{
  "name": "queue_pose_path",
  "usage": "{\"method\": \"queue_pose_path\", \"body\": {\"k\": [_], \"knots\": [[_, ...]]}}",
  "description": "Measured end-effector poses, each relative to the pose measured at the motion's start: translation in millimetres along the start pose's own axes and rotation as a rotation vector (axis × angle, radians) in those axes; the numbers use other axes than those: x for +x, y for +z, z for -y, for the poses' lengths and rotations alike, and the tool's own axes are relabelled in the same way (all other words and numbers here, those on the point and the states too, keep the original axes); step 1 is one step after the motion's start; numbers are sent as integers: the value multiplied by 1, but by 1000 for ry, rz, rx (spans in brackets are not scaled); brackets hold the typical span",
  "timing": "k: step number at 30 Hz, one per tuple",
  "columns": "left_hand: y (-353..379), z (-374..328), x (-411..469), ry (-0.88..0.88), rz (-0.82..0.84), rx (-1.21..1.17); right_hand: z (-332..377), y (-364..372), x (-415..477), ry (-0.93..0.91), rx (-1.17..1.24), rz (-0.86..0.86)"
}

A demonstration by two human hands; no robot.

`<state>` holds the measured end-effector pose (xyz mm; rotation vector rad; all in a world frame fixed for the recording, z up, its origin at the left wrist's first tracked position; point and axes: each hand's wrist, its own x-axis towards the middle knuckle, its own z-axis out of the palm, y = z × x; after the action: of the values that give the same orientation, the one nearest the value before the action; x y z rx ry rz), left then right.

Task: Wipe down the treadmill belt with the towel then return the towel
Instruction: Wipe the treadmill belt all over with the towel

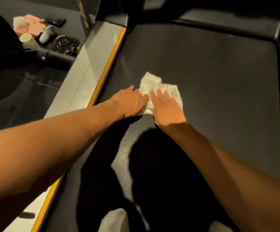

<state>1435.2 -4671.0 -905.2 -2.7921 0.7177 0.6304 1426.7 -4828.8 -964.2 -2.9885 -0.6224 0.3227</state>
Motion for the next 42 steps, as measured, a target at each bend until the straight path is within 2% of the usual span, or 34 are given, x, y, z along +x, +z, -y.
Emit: {"method": "queue_pose_path", "body": {"k": [2, 6, 9, 11, 14, 16, 20, 22, 27, 30, 35, 37, 42], "knots": [[3, 4, -11, 15, -46, -34, 13, 6, -7, -7, 30, -44], [50, 1, -60, 127, -203, -116, 23, 25, -37, -174, 76, -105], [62, 8, -70, 94, -181, -188, 21, 11, -24, -261, 87, -80], [52, 16, -58, 1, -167, -156, 18, -1, -1, -245, 81, 10], [36, 27, -43, -132, -169, -161, 26, -14, 16, -204, 69, -34], [43, 28, -46, -82, -218, -195, 35, -7, 10, -162, 96, -35], [69, 28, -78, 43, -303, -272, 43, 20, -23, -266, 157, -97], [69, 32, -83, 63, -281, -252, 43, 20, -21, -308, 132, -84], [46, 55, -68, -155, -210, -162, 54, -4, 28, -276, 129, -51], [45, 57, -71, -139, -216, -153, 71, 0, 26, -224, 182, -43], [54, 51, -99, -76, -248, -210, 78, 15, -4, -377, 241, -79], [58, 57, -97, -87, -243, -199, 77, 4, 9, -365, 255, 1], [60, 61, -89, -116, -278, -221, 92, -13, 29, -264, 210, 17]]}}
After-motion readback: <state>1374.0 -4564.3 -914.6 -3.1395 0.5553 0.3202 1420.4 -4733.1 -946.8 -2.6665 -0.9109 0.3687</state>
